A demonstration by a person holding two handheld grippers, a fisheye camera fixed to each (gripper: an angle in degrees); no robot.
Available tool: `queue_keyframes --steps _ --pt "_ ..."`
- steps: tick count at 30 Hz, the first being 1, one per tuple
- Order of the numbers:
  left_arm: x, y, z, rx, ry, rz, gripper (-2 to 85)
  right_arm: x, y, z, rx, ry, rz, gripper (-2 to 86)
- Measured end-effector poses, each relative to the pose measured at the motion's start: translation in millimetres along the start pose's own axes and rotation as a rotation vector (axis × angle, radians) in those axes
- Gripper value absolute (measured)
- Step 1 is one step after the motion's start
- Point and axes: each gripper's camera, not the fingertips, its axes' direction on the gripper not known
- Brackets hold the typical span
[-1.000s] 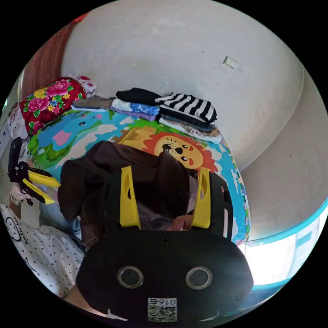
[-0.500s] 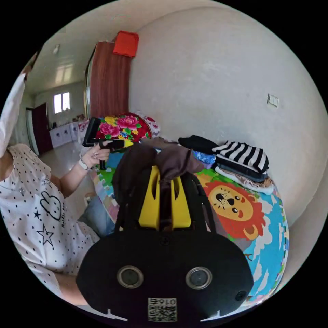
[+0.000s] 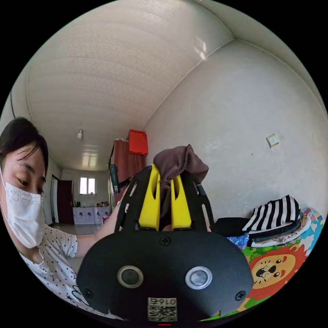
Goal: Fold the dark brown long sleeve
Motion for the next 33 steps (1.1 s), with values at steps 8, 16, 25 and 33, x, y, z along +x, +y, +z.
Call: queue_keyframes --steps 8,16,25,33 --pt "47 158 206 -0.894 0.461 -0.038 4.8 44 149 31 -0.904 0.733 -0.145 10.1" --pt "69 309 173 -0.924 0.517 -0.097 4.9 86 173 -46 -0.842 1.074 -0.003 11.3" --pt "136 405 66 -0.637 0.518 -0.245 11.5 102 210 -1 -0.721 0.537 0.041 18.1" --pt "146 440 14 -0.715 0.283 -0.223 11.3 115 310 103 -1.212 0.478 0.021 12.4"
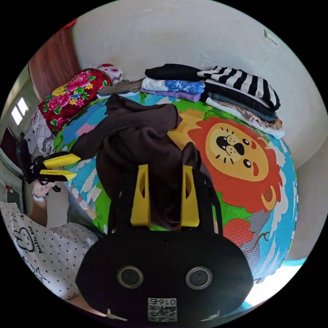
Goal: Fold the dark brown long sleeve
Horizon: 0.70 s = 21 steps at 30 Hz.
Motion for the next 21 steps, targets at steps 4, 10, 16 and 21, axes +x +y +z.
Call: queue_keyframes --steps 4,10,16,21 --pt "-3 11 12 -0.006 0.097 -0.032 11.4 -23 7 -56 0.217 -0.121 -0.031 5.3" --pt "5 12 37 -0.005 0.059 -0.114 9.9 -85 20 -179 0.697 -0.315 -0.227 2.3" --pt "15 8 40 0.071 0.051 -0.156 8.8 -142 -62 -248 0.777 -0.454 -0.371 1.4" --pt "-24 -1 0 0.213 0.050 -0.217 2.1 -192 -136 -248 0.754 -0.478 -0.343 1.3"
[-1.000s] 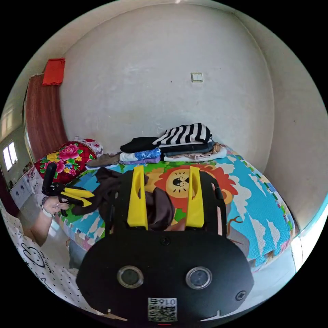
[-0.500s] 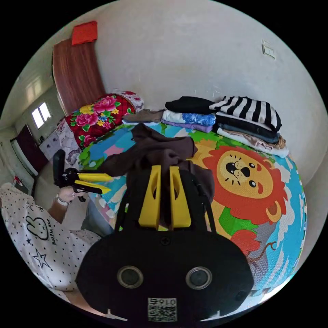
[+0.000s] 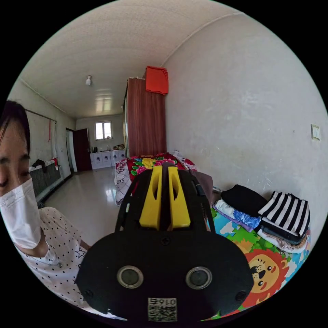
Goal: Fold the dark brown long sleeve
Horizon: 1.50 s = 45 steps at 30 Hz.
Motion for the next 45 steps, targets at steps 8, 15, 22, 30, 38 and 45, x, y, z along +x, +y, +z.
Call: queue_keyframes --steps 8,15,22,30,38,45 --pt "-86 -100 -133 0.084 -0.363 -0.018 0.3 25 -15 -23 0.242 0.266 0.197 1.2" --pt "-117 -82 -61 -0.354 -0.490 0.147 6.1 124 104 20 -0.291 0.487 0.508 1.2" --pt "-129 -22 -58 -0.238 -0.314 0.050 6.2 101 173 26 -0.180 0.532 0.527 1.6" --pt "-101 32 -39 -0.122 -0.029 -0.021 8.9 2 170 242 -0.791 0.201 0.077 11.4" --pt "-97 65 -78 -0.040 -0.090 -0.069 7.8 -69 154 315 -0.851 0.117 0.113 3.1" --pt "-90 61 -107 0.108 -0.158 -0.072 8.5 -214 128 297 -0.711 -0.300 -0.211 1.7"
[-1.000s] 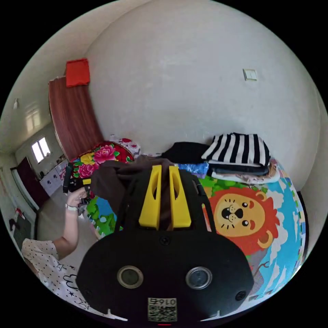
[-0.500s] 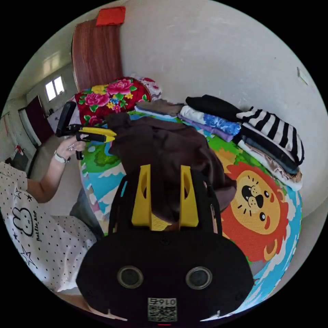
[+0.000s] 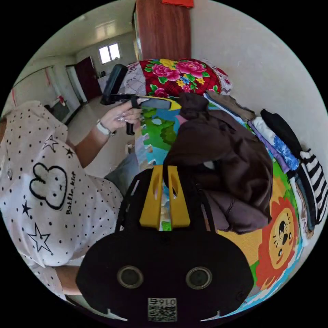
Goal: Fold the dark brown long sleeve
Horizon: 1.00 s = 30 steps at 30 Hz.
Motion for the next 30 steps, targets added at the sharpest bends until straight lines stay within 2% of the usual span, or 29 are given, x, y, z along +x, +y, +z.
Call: queue_keyframes --steps 2,3,6,9,11,13,15,17,19,21,23,27,30 --pt "6 -2 16 -0.063 0.033 0.024 8.9 -32 -10 3 0.035 -0.126 -0.124 2.1" --pt "11 -1 26 -0.099 0.074 0.037 8.9 -35 -11 1 0.047 -0.128 -0.132 2.3" --pt "26 5 45 -0.145 0.146 0.050 8.1 -19 -5 -23 0.130 -0.009 -0.060 4.7" --pt "44 13 65 -0.240 0.092 0.113 8.5 40 18 -64 0.232 0.162 0.185 10.8" --pt "52 17 76 -0.294 0.047 0.143 8.9 98 36 -75 0.166 0.383 0.397 16.3" --pt "58 21 86 -0.342 0.016 0.160 9.0 145 50 -72 0.075 0.458 0.545 17.5" --pt "61 24 94 -0.362 0.023 0.151 8.8 186 65 -66 0.041 0.389 0.665 17.1" --pt "62 25 98 -0.367 0.042 0.134 8.4 222 84 -51 0.054 0.217 0.770 15.1" --pt "63 24 102 -0.375 0.046 0.118 8.1 233 93 -35 0.033 0.115 0.797 13.2" --pt "65 20 104 -0.379 0.041 0.109 8.0 233 92 -15 -0.085 0.036 0.754 10.1" --pt "68 16 105 -0.377 0.030 0.112 7.9 217 95 -17 -0.109 0.076 0.724 3.5" --pt "76 5 110 -0.353 -0.015 0.101 6.8 183 111 -91 0.082 0.181 0.753 2.0" --pt "87 -5 117 -0.319 -0.009 0.096 6.3 131 124 -152 0.212 0.367 0.746 1.8"
